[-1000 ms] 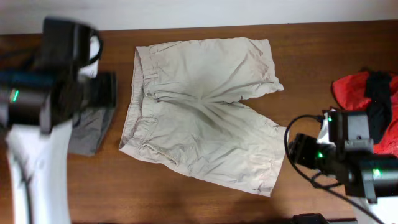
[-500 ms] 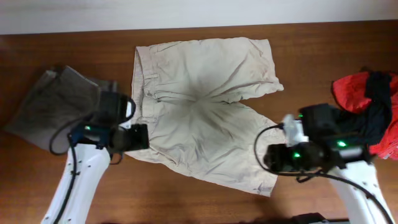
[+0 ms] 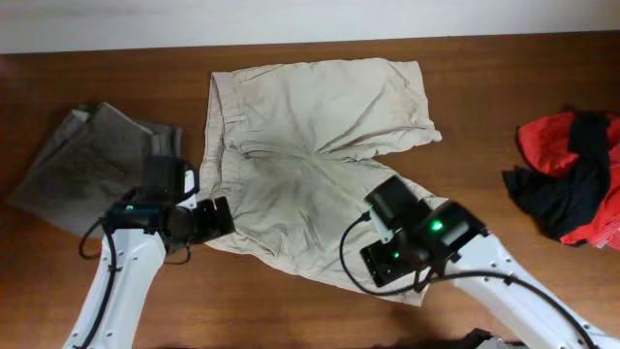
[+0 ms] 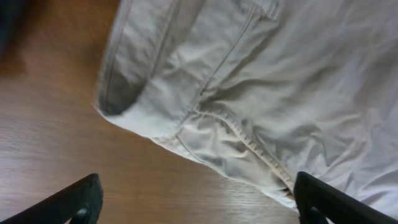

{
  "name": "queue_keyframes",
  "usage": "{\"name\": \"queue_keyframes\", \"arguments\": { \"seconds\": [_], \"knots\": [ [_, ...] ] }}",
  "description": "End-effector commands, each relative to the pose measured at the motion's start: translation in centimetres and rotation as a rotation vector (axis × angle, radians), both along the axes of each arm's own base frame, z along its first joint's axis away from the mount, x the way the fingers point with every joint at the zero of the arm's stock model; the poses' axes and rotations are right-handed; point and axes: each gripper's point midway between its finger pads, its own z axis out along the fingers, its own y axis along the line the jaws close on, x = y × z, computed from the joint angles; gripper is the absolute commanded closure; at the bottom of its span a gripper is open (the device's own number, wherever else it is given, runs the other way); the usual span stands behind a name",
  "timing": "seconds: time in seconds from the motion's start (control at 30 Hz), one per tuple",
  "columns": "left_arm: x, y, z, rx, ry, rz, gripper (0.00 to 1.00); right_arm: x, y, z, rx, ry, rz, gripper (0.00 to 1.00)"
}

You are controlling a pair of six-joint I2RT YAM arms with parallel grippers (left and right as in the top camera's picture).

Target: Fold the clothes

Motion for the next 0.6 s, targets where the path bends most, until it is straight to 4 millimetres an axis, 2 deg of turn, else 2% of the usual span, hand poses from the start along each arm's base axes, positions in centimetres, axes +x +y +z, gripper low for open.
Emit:
{"name": "queue_keyframes", "arguments": {
  "seconds": [0.0,0.23,0.43,0.57],
  "knots": [
    [-1.8,-1.1,-2.3,-0.128,0.073,0.108,0.01,0.5,-1.1,0.1,-0.157,-0.113,-0.015,0.21],
    [-2.1,-1.2,-5.5,-0.286,0.050,0.219,0.01,0.7,-0.9,-0.1,-0.239,-0.158,0.042,0.20],
    [-0.9,-0.5,-6.5,-0.289,0.012,0.242,0.01,0.5,-1.1,-2.6,-0.327,-0.070,0.063,0.26],
    [-0.3,-0.4,-8.0,-0.287,0.030,0.246,0.02,0.4,-0.8,-3.9,-0.365,-0.040,0.085,0.27]
  ]
}}
